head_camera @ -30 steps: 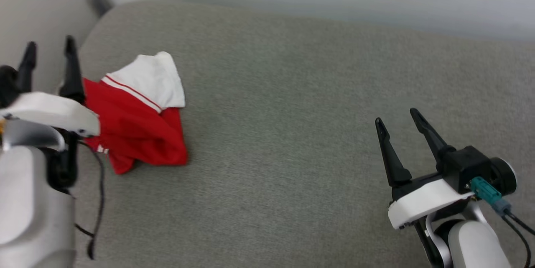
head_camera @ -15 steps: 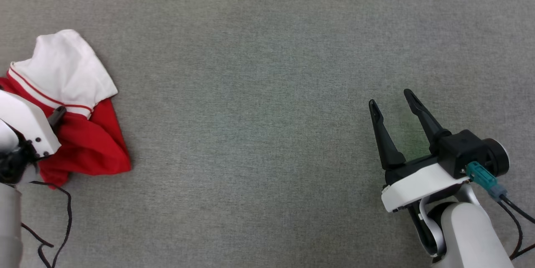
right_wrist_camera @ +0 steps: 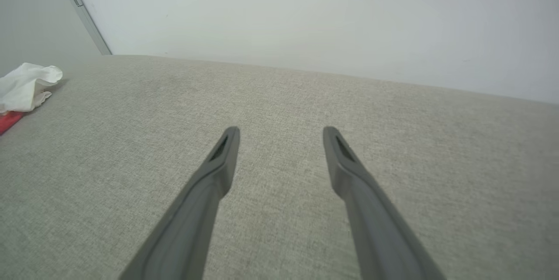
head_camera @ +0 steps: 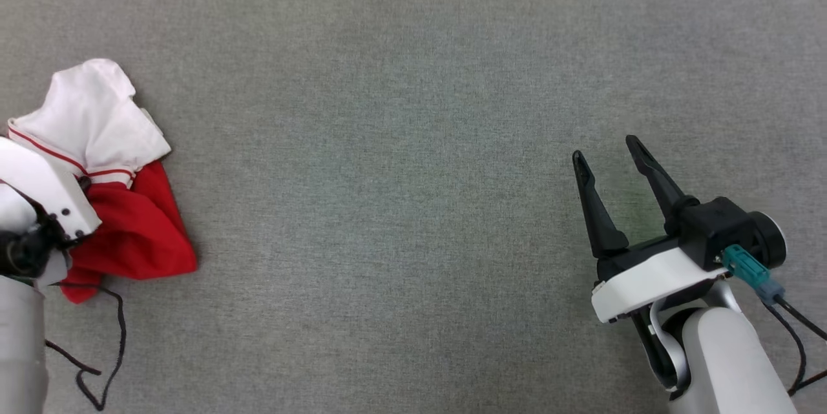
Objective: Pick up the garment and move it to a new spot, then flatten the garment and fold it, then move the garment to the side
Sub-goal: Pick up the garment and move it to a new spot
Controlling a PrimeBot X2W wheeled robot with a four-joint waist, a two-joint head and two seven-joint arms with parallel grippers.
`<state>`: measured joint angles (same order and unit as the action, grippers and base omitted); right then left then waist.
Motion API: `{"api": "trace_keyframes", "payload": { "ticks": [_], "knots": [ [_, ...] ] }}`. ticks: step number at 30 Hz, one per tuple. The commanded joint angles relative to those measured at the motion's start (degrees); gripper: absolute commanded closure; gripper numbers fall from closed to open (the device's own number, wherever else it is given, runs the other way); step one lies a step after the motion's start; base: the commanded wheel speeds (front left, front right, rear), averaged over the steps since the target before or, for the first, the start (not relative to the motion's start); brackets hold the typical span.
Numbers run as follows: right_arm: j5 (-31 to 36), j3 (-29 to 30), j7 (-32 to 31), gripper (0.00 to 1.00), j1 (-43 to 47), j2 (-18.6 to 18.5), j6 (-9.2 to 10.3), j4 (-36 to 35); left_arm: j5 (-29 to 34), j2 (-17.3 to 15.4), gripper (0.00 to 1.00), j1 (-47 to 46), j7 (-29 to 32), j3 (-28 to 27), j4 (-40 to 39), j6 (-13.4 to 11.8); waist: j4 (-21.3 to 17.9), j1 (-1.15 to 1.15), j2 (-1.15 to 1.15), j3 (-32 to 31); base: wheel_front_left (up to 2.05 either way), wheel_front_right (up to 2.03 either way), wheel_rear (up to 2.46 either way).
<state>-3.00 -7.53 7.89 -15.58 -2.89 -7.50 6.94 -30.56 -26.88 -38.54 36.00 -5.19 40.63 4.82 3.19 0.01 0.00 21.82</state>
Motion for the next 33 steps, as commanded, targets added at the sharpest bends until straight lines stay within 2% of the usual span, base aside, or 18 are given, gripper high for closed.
{"api": "trace_keyframes", "payload": {
  "ticks": [1, 4, 11, 15, 16, 19, 26, 29, 33],
  "knots": [
    [0.1, 0.2, 0.2, 0.00, 0.5, 0.0, 0.02, 0.1, 0.8, 0.9, 1.00, 1.8, -1.1, 0.7, 0.6, -0.3, 0.4, -0.01, 0.00, -1.2, 0.00, 0.00, 0.00],
    [0.1, 0.6, 0.3, 0.00, 1.4, 0.0, 0.02, 0.5, 3.0, -0.1, 1.00, 0.4, -8.7, 0.5, -1.1, -1.6, 0.8, -0.01, 0.00, -4.0, 0.00, 0.00, 0.00],
    [-0.5, 2.3, 0.0, 0.00, 4.3, 0.0, 0.02, 0.5, 7.9, 0.1, 1.00, -2.0, -24.4, 2.2, -4.3, -2.9, 1.4, -0.01, 0.00, -11.3, 0.00, 0.00, 0.00],
    [-0.8, 3.5, -0.6, 0.00, 6.3, 0.0, 0.02, -0.2, 9.7, 1.5, 1.00, -2.9, -31.7, 3.6, -6.9, -3.1, 0.9, -0.01, 0.00, -15.0, 0.00, 0.00, 0.00],
    [-0.8, 4.2, -1.2, 0.00, 7.9, 0.0, 0.02, -0.7, 10.8, 3.2, 1.00, -2.7, -35.6, 5.2, -9.2, -2.9, -0.1, -0.01, 0.00, -17.3, 0.00, 0.00, 0.00],
    [-0.8, 4.8, -1.8, 0.00, 9.3, 0.0, 0.02, -1.4, 11.2, 5.4, 1.00, -1.6, -37.3, 7.2, -11.5, -2.2, -1.6, -0.01, 0.00, -19.1, 0.00, 0.00, 0.00],
    [-0.7, 5.6, -3.6, 0.00, 11.6, 0.0, 0.02, -3.5, 10.1, 13.8, 1.00, 3.1, -37.8, 13.5, -16.3, -0.5, -6.5, -0.01, 0.00, -20.6, 0.00, 0.00, 0.00],
    [-0.6, 5.9, -4.2, 0.00, 12.3, 0.0, 0.02, -4.3, 9.5, 17.7, 1.00, 6.0, -38.0, 17.0, -17.1, 0.3, -8.3, -0.01, 0.00, -20.4, 0.00, 0.00, 0.00],
    [-0.9, 5.9, -4.9, 0.00, 12.9, 0.0, 0.02, -5.0, 8.2, 21.2, 1.00, 10.7, -37.2, 22.5, -16.1, 1.5, -10.3, -0.01, 0.00, -19.8, 0.00, 0.00, 0.00]
  ]
}}
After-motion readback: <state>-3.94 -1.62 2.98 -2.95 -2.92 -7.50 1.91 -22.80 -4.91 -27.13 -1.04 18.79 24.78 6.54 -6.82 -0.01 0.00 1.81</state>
